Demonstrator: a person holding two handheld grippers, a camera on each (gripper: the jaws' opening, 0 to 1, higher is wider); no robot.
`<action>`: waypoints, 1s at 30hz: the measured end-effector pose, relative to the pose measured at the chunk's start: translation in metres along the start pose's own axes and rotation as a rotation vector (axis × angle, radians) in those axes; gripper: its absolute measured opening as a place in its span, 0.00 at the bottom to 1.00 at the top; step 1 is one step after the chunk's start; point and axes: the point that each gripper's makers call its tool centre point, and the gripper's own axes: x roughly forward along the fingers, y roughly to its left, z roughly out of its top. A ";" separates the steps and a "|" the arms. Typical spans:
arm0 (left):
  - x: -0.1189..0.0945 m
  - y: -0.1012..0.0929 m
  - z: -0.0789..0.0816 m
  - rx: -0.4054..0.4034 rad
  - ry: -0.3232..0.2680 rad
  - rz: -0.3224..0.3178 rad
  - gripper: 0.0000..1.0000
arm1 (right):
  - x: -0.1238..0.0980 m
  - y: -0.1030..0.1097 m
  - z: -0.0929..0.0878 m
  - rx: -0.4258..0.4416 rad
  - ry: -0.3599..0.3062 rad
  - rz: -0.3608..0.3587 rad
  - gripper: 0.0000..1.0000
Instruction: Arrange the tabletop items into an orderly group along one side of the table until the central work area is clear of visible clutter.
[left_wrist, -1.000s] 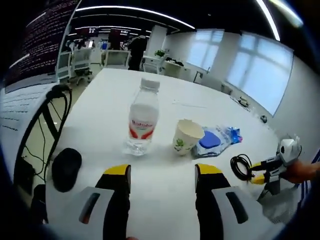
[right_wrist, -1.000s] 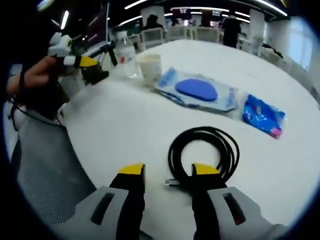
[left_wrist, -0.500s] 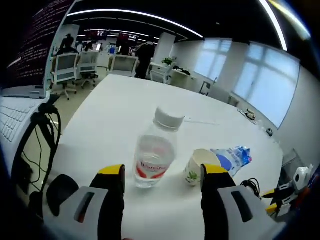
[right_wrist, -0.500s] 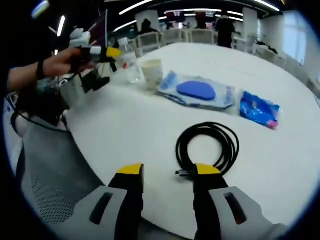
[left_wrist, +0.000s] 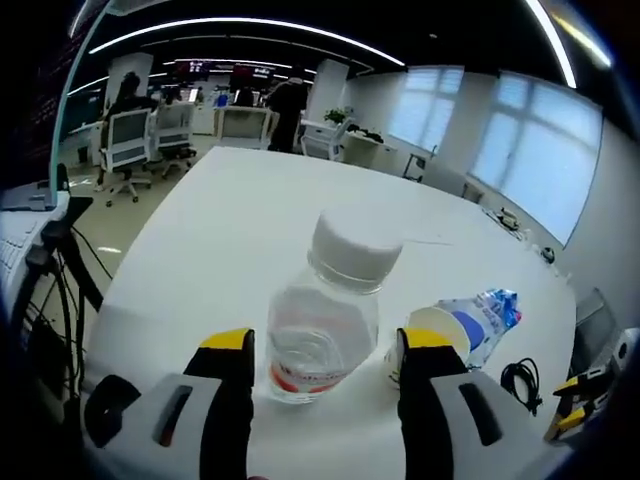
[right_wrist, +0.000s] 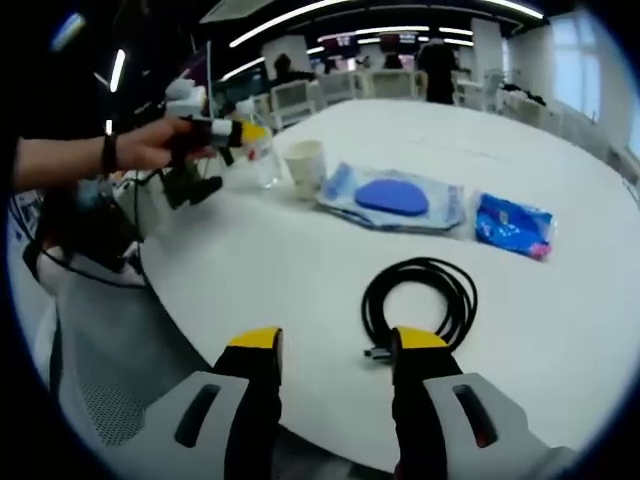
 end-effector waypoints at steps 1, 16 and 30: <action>0.001 0.001 0.000 0.000 0.000 0.002 0.54 | 0.000 0.000 0.000 -0.003 0.000 -0.001 0.43; 0.001 -0.001 0.001 0.060 -0.003 0.022 0.41 | -0.001 -0.002 0.000 0.016 0.003 -0.004 0.46; 0.002 -0.034 -0.010 0.032 0.002 0.089 0.41 | -0.001 -0.002 -0.007 0.019 0.019 -0.002 0.44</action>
